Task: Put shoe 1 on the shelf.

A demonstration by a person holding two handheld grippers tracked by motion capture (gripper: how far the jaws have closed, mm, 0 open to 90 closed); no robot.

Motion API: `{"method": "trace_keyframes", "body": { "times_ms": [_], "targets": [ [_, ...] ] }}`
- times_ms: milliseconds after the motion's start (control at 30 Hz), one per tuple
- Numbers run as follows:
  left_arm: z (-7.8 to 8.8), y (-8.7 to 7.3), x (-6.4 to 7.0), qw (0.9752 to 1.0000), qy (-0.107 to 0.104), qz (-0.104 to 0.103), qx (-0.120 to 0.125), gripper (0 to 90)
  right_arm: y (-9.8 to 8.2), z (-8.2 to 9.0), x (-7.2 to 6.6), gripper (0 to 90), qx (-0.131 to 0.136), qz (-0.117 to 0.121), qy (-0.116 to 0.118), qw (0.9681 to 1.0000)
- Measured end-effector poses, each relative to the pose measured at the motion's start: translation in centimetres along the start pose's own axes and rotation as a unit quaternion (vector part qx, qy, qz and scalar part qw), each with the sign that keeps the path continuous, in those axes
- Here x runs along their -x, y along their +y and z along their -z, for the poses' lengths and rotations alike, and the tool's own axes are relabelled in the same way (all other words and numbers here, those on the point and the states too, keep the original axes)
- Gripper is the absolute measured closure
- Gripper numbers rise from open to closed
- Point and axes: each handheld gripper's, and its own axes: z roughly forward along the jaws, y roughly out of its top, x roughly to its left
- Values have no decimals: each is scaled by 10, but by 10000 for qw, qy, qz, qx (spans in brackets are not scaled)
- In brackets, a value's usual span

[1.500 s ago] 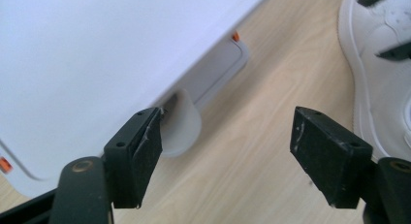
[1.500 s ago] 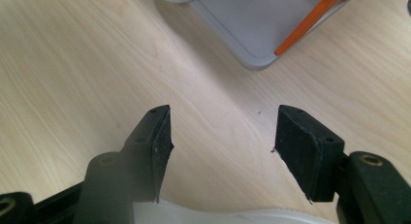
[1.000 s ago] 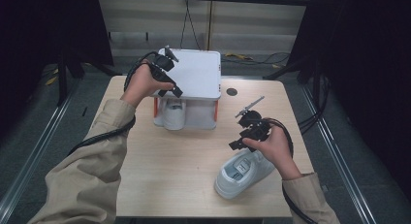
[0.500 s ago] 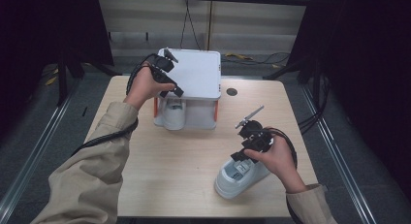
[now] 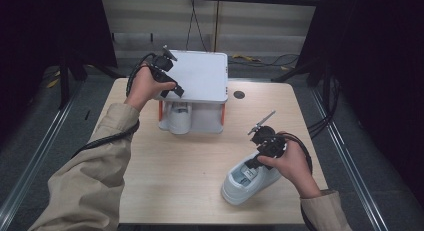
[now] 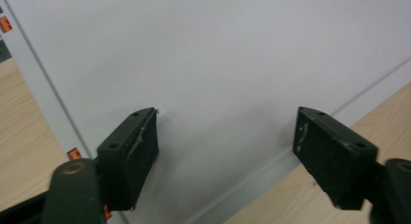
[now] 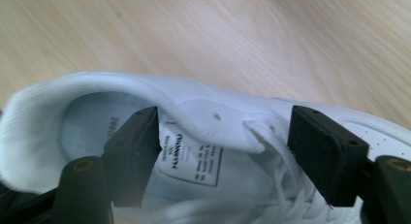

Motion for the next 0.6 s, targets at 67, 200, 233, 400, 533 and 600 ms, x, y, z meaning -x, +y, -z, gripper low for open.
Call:
{"method": "trace_keyframes", "body": {
  "times_ms": [67,200,233,400,533,600],
  "targets": [
    [-2,1,2,10000,16,-44,56,227,1,-3,0,243,3,28,-50,10000],
    [-4,-1,4,9997,96,-117,180,227,5,-10,-3,271,-145,343,-214,9991],
    [-4,-1,5,9997,106,-97,199,228,5,-11,-4,272,-187,393,-262,9987],
    [-4,-3,5,9996,112,-83,240,228,4,-19,-5,269,-131,553,-420,9975],
    [-4,-4,5,9995,121,-92,285,227,2,-21,-6,447,-115,729,-681,9949],
    [-4,-5,6,9993,129,-67,346,227,3,-20,-4,513,-104,785,-777,9938]
  ]
}}
